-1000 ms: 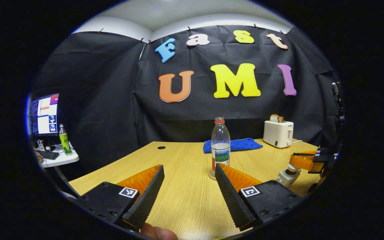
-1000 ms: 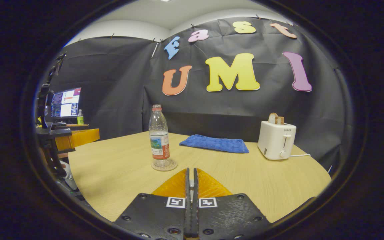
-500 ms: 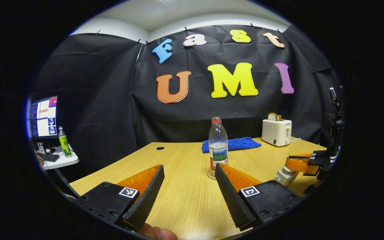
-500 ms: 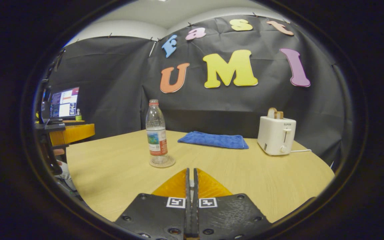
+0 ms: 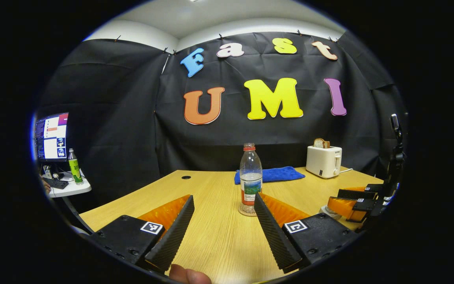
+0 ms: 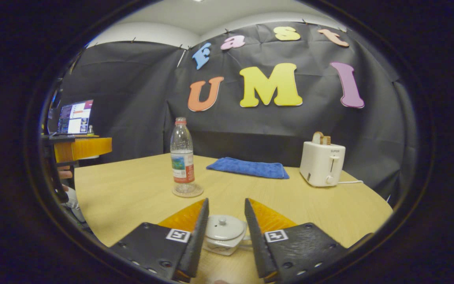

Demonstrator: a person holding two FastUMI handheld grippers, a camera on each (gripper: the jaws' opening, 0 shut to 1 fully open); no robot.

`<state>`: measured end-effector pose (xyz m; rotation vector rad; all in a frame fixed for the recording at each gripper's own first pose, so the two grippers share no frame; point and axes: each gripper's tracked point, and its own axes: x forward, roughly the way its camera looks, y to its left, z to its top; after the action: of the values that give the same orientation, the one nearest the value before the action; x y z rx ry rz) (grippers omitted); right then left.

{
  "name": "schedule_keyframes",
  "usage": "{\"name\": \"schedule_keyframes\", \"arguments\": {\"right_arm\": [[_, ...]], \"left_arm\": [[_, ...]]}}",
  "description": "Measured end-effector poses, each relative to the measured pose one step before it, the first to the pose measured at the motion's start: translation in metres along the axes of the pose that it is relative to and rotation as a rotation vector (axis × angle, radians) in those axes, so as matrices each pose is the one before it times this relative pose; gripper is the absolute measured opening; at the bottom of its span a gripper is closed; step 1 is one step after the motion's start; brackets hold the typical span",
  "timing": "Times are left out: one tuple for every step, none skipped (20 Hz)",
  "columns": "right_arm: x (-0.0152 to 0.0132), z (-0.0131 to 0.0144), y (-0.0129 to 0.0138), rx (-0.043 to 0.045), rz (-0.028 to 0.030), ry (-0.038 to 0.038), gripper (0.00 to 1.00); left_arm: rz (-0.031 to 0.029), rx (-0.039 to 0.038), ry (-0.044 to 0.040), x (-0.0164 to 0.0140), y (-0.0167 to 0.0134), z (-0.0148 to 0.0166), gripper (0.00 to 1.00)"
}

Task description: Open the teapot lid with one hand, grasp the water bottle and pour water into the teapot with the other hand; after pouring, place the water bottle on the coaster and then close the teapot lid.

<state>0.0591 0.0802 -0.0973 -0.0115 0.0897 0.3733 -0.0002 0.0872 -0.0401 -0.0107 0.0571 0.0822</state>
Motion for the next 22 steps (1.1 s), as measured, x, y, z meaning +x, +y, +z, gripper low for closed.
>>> {"name": "schedule_keyframes", "arguments": {"right_arm": [[-0.00391, 0.00813, -0.00694, 0.00228, -0.02480, -0.02004, 0.65], [-0.00452, 0.00787, -0.00355, 0.00021, -0.01739, -0.01441, 0.83], [-0.00210, 0.00530, -0.00916, -0.00316, -0.03516, -0.00867, 0.97], [-0.00446, 0.00686, -0.00732, 0.00503, -0.02842, -0.00935, 0.98], [-0.00555, 0.00758, -0.00646, 0.01030, -0.02340, -0.01343, 0.98], [-0.00636, 0.00757, -0.00685, 0.00961, -0.02408, -0.01319, 0.98], [-0.00809, 0.00882, -0.00758, 0.00583, -0.02363, -0.01308, 0.98], [-0.00790, 0.00971, -0.00658, 0.00124, -0.02112, -0.01618, 0.98], [-0.00747, 0.01031, -0.00636, -0.00371, -0.01939, -0.01755, 0.97], [-0.00730, 0.00969, -0.00655, -0.00548, -0.02136, -0.01238, 0.98], [-0.00648, 0.00942, -0.00737, -0.00426, -0.02345, -0.01418, 0.98], [-0.00601, 0.00749, -0.00590, -0.00655, -0.02046, -0.00789, 0.97], [-0.00510, 0.00668, -0.00236, -0.00458, -0.01196, -0.00843, 0.97], [-0.00542, 0.00341, -0.00183, -0.00652, -0.00931, -0.00155, 0.97], [-0.00382, 0.00337, -0.00013, -0.00574, -0.00422, -0.00215, 0.98], [-0.00312, 0.00139, 0.00032, -0.00696, -0.00414, 0.00286, 0.97], [-0.00387, 0.00074, 0.00191, -0.00522, -0.00021, -0.00077, 0.97], [-0.00231, 0.00150, 0.00147, -0.00225, -0.00457, -0.00115, 0.98], [-0.00075, -0.00022, 0.00063, -0.00014, -0.00543, 0.00176, 0.98], [-0.00024, -0.00038, 0.00185, 0.00076, -0.00396, 0.00365, 0.96], [0.00055, -0.00010, 0.00124, 0.00076, -0.00257, 0.00440, 0.96], [0.00098, -0.00007, 0.00096, -0.00568, -0.00083, 0.00625, 0.96]], "left_arm": [[-0.00867, -0.00606, -0.01176, 0.00095, -0.00730, 0.00587, 0.96], [-0.00092, 0.00035, -0.01599, 0.00023, -0.00548, 0.00599, 0.96], [0.00076, -0.00089, -0.01558, -0.00005, -0.00489, 0.00593, 0.96], [-0.00568, -0.00562, -0.01313, -0.00040, -0.00725, 0.00601, 0.96], [-0.00549, -0.00860, -0.00892, -0.00011, -0.00673, 0.00428, 0.96], [-0.00388, -0.00917, -0.00325, 0.00038, -0.00645, 0.00250, 0.96], [-0.01308, -0.00391, -0.00413, 0.00060, -0.00934, 0.00364, 0.96], [-0.01902, -0.00065, -0.00745, -0.00041, -0.01022, 0.00429, 0.96], [-0.01684, -0.00219, -0.01299, 0.00017, -0.00938, 0.00428, 0.96], [-0.01323, 0.00085, -0.01334, 0.00034, -0.00790, 0.00378, 0.96], [-0.01180, 0.00663, -0.01512, 0.00134, -0.00767, 0.00577, 0.96], [-0.00769, 0.01038, -0.01239, -0.00022, -0.00536, 0.00471, 0.96], [-0.00657, 0.00852, -0.01424, -0.00026, -0.00408, 0.00405, 0.96], [-0.00315, 0.00577, -0.01192, -0.00040, -0.00265, 0.00372, 0.96], [-0.00077, 0.00470, -0.00415, -0.00133, -0.00131, 0.00081, 0.95], [-0.00255, 0.00421, 0.00903, -0.00058, -0.00033, -0.00220, 0.95], [-0.00242, 0.00507, 0.01066, -0.00157, -0.00106, -0.00199, 0.95], [0.01108, 0.00179, -0.00088, -0.00003, 0.00278, 0.00105, 0.95], [0.00809, -0.00243, -0.00781, -0.00146, 0.00087, 0.00327, 0.95], [-0.00078, 0.00045, -0.00127, -0.00056, -0.00063, 0.00163, 0.95], [0.00084, -0.00285, 0.00288, 0.00015, -0.00060, -0.00154, 0.95], [0.00233, -0.00552, -0.00228, -0.00079, 0.00011, 0.00040, 0.95]]}}
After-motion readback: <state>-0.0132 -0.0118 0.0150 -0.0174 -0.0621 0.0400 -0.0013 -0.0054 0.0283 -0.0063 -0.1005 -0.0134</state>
